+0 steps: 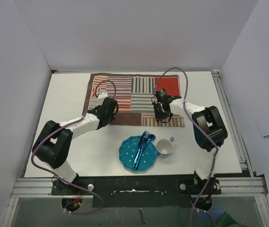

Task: Set the dinner table for one person
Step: Flatten out the napkin at the center of the board.

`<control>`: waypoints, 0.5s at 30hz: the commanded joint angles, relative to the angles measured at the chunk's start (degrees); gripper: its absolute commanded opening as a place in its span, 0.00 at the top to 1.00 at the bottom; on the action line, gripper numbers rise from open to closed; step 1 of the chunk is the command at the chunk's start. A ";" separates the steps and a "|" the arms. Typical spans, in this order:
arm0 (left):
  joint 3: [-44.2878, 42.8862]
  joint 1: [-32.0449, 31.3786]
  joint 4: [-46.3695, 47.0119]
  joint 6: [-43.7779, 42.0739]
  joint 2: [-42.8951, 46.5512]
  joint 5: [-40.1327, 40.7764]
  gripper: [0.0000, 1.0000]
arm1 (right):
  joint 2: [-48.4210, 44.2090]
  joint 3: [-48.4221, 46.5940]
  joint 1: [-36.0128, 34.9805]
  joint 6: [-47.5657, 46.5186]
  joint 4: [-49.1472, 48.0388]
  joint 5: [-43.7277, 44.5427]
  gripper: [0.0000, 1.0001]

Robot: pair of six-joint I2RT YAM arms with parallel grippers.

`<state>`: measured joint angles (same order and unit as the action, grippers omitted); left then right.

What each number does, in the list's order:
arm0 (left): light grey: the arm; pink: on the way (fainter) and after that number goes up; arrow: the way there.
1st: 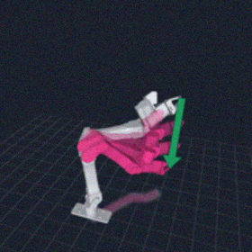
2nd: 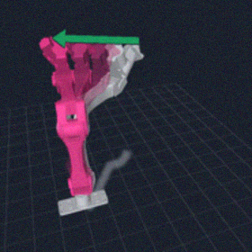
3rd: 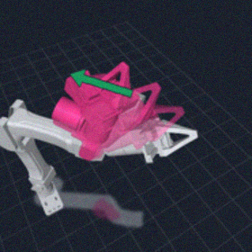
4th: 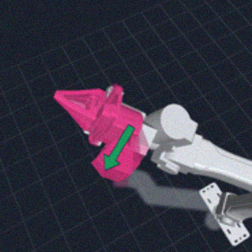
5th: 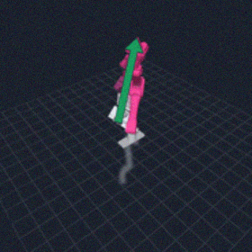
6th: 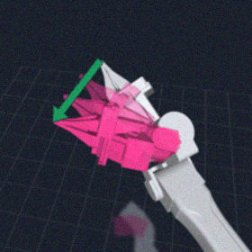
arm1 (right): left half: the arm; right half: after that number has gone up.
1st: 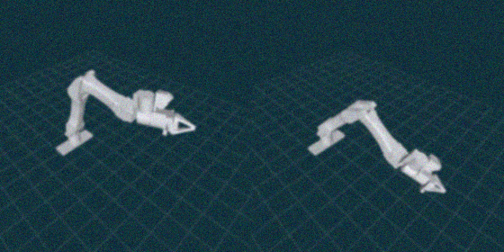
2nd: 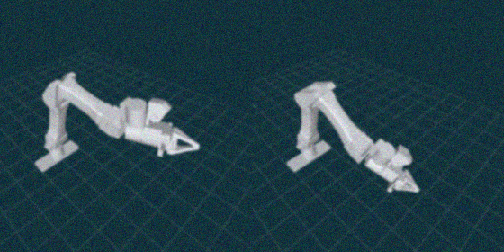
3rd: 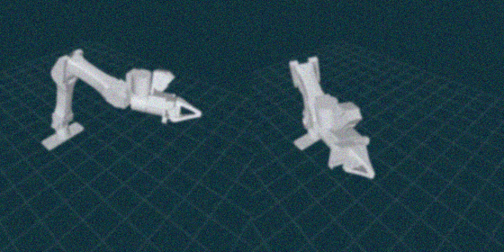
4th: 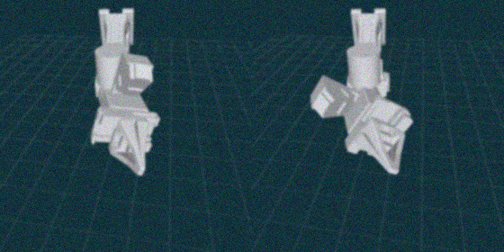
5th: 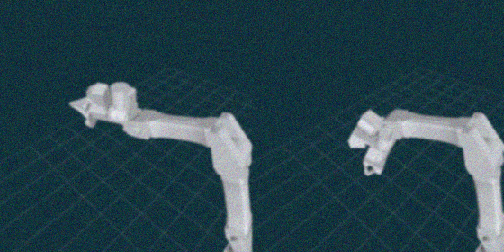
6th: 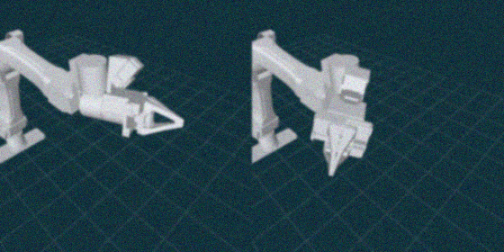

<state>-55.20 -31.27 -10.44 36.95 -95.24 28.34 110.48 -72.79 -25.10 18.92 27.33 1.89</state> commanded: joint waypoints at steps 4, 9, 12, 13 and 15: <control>-0.74 0.59 1.03 -0.54 1.69 1.32 1.00 | 1.16 4.58 5.29 -1.64 1.39 2.57 1.00; -1.31 0.60 1.19 -0.44 0.88 0.91 1.00 | 1.14 5.13 6.14 -2.08 1.14 2.19 1.00; -1.42 0.59 1.25 -0.36 0.28 0.62 1.00 | 1.24 4.69 6.26 -2.05 1.31 1.95 1.00; -1.34 0.59 1.32 -0.37 0.24 0.66 1.00 | 1.16 4.60 6.17 -2.02 1.24 1.71 1.00; -1.16 0.57 1.38 -0.24 0.24 0.67 1.00 | 0.67 4.64 6.10 -2.13 1.01 1.45 1.00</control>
<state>-55.11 -30.96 -10.50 36.84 -95.31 28.29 109.60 -70.63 -20.64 18.85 24.53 -1.96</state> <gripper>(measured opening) 0.007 0.020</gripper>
